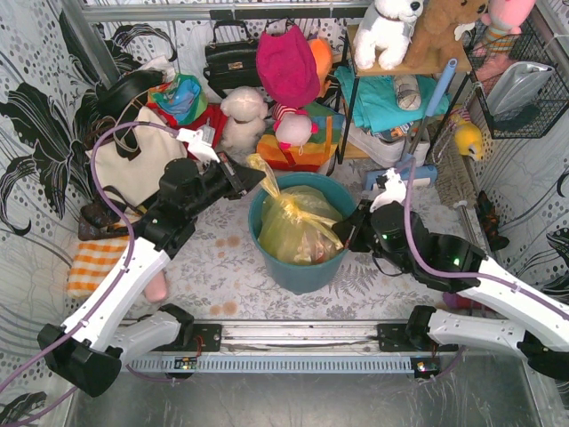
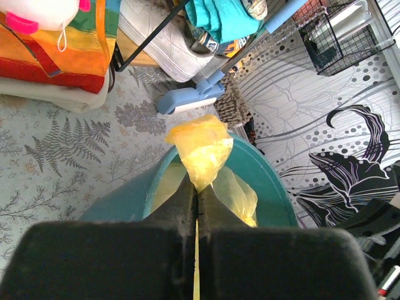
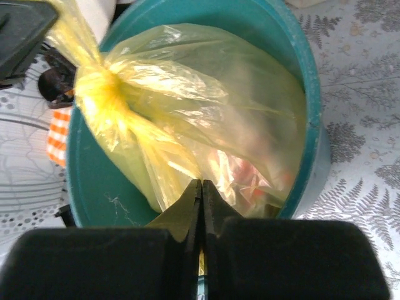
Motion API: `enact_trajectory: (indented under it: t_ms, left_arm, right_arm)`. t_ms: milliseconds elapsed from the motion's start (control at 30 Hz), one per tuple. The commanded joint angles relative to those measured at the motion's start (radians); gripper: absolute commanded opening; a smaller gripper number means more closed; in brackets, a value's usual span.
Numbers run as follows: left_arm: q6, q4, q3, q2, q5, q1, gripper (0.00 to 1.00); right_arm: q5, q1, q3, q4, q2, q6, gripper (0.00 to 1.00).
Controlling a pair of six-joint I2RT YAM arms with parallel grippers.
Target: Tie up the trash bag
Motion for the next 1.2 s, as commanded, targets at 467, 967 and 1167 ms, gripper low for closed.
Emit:
enact_trajectory:
  t_ms: [467, 967, 1167]
  left_arm:
    - [0.109, 0.039, 0.05, 0.109, -0.051, 0.006, 0.0]
    - [0.189, 0.024, 0.156, 0.286, -0.057, 0.015, 0.0]
    - [0.174, 0.035, 0.161, 0.295, -0.025, 0.016, 0.0]
  right_arm:
    - [-0.411, 0.005, -0.269, 0.936, -0.156, -0.229, 0.0]
    - [-0.767, 0.005, -0.254, 1.259, -0.087, -0.218, 0.0]
    - [-0.451, 0.006, -0.178, 0.88, -0.137, -0.245, 0.03]
